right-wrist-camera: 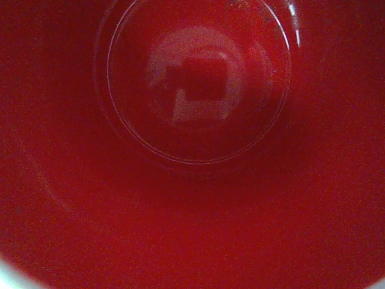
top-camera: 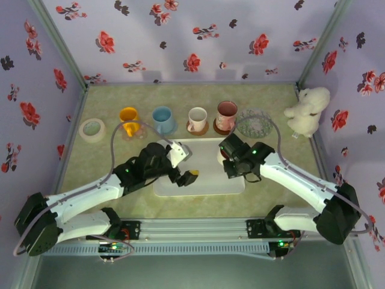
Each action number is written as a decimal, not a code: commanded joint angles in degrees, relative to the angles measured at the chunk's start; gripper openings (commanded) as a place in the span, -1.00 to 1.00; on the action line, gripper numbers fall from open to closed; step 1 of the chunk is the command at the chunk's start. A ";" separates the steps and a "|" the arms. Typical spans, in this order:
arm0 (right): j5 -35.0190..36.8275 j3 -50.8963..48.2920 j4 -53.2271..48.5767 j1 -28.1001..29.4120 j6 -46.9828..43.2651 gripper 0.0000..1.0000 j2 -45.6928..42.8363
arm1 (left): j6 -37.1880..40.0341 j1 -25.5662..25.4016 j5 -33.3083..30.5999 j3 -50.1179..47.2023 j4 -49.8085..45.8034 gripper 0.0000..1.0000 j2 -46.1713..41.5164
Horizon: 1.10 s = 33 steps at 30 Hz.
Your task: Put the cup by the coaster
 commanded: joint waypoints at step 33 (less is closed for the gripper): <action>2.11 13.10 21.41 -31.01 -11.39 -1.00 18.25 | 1.69 5.68 -0.64 14.84 9.52 0.99 22.11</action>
